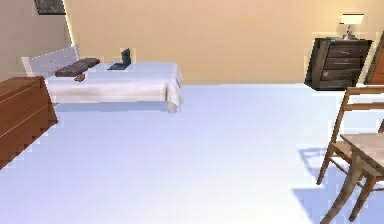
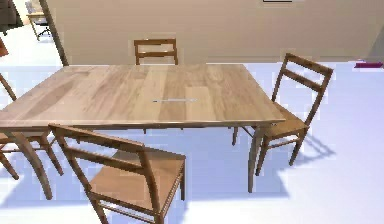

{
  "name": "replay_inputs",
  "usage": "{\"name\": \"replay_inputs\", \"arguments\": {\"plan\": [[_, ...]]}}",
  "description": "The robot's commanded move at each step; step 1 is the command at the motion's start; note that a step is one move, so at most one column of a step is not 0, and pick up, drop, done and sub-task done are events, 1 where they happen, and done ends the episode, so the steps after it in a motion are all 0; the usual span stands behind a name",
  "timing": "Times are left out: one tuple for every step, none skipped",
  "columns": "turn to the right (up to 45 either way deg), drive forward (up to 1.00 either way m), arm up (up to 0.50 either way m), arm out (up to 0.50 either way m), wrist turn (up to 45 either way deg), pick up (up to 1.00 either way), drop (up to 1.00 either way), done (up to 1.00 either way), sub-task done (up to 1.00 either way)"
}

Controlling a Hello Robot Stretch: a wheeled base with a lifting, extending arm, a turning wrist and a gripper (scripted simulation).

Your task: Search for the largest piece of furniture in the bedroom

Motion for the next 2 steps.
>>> {"name": "replay_inputs", "arguments": {"plan": [[-6.0,0.00,0.00,0.00,0.0,0.00,0.00,0.00,0.00],[0.0,1.00,0.00,0.00,0.0,0.00,0.00,0.00,0.00]]}}
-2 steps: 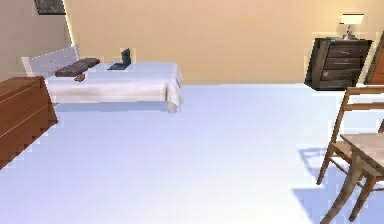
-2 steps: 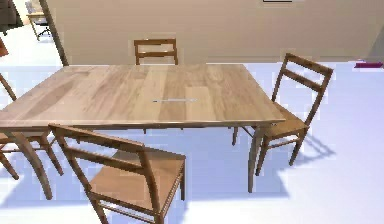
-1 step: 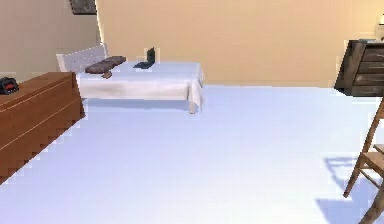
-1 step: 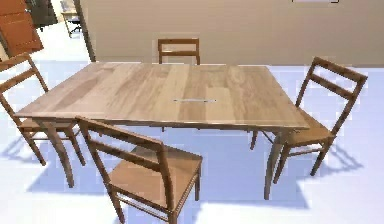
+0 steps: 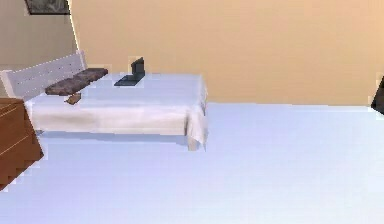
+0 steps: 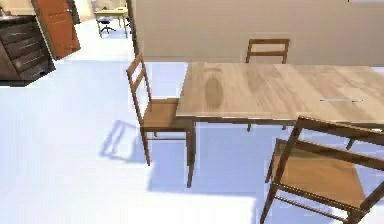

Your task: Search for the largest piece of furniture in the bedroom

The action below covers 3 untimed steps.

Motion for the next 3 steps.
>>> {"name": "replay_inputs", "arguments": {"plan": [[0.0,1.00,0.00,0.00,0.0,0.00,0.00,0.00,0.00],[0.0,0.25,0.00,0.00,0.0,0.00,0.00,0.00,0.00],[-30.0,0.00,0.00,0.00,0.0,0.00,0.00,0.00,0.00]]}}
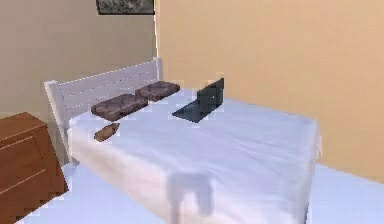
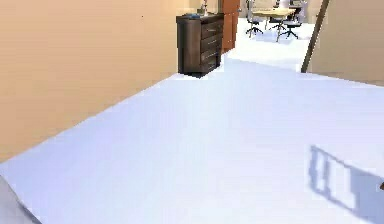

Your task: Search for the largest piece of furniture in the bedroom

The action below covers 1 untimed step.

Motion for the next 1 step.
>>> {"name": "replay_inputs", "arguments": {"plan": [[0.0,0.00,0.00,0.00,0.0,0.00,0.00,1.00,0.00]]}}
